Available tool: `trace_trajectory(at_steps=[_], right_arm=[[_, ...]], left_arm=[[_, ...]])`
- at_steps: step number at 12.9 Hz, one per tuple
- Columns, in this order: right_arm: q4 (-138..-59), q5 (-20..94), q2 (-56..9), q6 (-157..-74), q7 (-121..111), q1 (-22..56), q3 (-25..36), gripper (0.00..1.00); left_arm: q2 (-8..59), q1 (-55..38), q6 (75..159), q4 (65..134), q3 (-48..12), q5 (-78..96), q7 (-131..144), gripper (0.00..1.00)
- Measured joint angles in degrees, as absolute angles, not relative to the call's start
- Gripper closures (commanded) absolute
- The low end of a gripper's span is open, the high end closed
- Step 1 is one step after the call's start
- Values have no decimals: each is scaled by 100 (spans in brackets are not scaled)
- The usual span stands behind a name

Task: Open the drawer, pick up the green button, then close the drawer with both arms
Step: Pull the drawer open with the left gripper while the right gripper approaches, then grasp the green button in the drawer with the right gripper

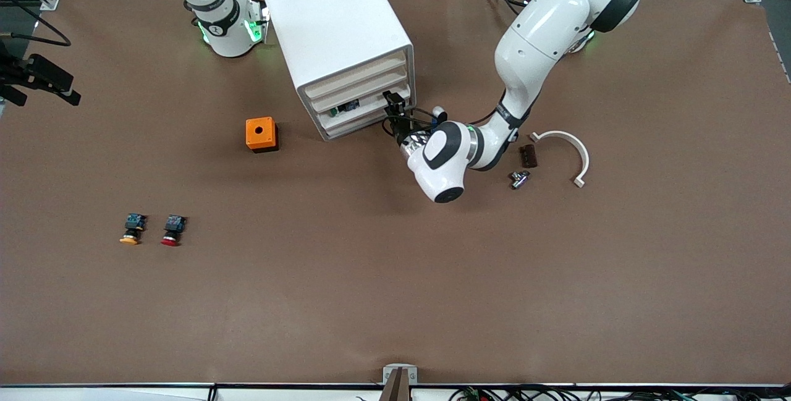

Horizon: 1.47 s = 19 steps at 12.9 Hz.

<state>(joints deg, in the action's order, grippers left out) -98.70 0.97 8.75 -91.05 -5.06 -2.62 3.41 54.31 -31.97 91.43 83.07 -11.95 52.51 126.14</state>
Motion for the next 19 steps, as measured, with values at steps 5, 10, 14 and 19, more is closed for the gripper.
trace_trajectory(at_steps=[5,10,14,19], right_arm=[[-9820,95,394,-9182,-527,-263,315,0],[-9583,60,-469,-9386,-754,-589,364,0],[-9434,96,-541,-9212,1244,-207,274,0],[-9637,277,-563,-9587,4573,1382,180,0]], left_arm=[[5491,-3265,9199,8292,-1171,5334,12658,100],[5485,-3123,9102,8001,-758,5364,12710,100],[5485,-2874,9049,7823,-540,5364,12477,92],[5486,-2794,9464,7788,-530,5372,12088,0]])
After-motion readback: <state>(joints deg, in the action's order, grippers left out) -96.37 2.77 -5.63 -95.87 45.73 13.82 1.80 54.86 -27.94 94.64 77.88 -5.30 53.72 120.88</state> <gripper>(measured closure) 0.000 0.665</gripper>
